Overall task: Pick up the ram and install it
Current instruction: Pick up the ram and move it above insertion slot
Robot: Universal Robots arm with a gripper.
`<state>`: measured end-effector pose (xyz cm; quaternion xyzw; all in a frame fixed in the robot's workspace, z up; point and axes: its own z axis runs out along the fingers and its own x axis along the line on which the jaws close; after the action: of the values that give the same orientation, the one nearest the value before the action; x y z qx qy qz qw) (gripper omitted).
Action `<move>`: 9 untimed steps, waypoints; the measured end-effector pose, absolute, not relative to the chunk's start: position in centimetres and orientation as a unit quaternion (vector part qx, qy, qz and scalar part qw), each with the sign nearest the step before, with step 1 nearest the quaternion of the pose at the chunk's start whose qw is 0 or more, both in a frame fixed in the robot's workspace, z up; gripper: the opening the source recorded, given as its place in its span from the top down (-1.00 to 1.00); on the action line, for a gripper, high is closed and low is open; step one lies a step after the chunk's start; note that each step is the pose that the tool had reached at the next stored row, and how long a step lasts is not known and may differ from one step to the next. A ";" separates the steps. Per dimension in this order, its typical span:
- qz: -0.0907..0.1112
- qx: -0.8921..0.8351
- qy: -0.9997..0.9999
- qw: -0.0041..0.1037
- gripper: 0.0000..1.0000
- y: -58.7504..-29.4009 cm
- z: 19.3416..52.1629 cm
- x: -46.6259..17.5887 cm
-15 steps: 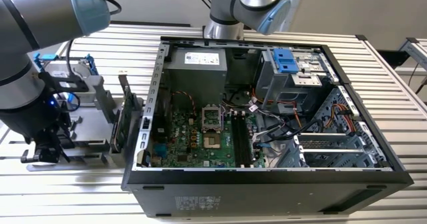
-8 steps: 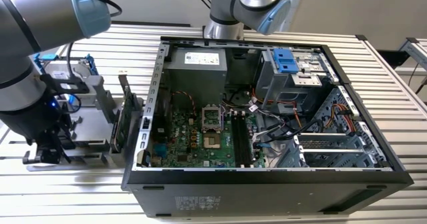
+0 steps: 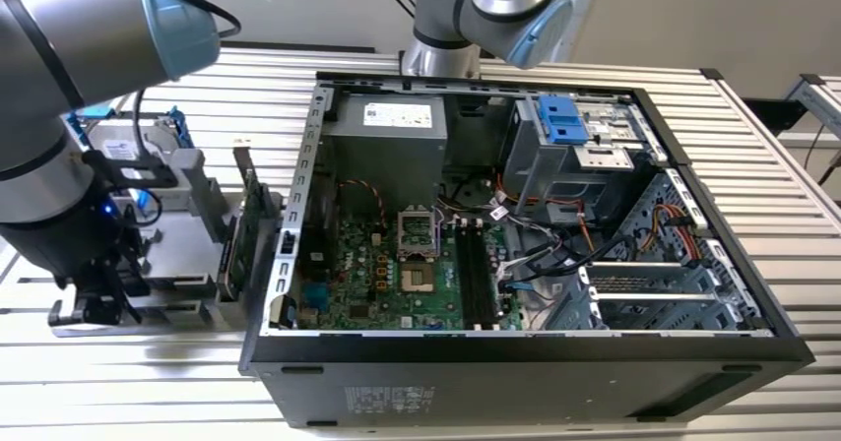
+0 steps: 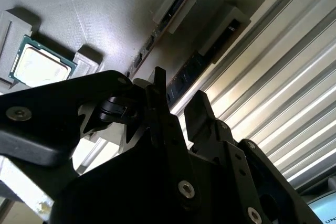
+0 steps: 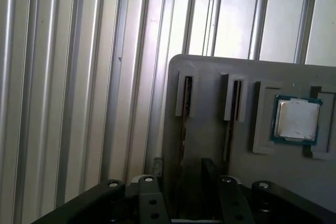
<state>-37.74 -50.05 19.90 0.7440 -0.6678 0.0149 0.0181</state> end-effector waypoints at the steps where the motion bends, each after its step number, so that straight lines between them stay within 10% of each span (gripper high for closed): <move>1: 0.015 0.744 -0.668 0.018 -1.00 -50.1 19.8 -37.7; 9: 0.015 0.744 -0.667 0.018 -1.00 -50.1 19.6 -37.7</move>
<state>-37.74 -50.15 19.55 0.7443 -0.6675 0.0150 0.0182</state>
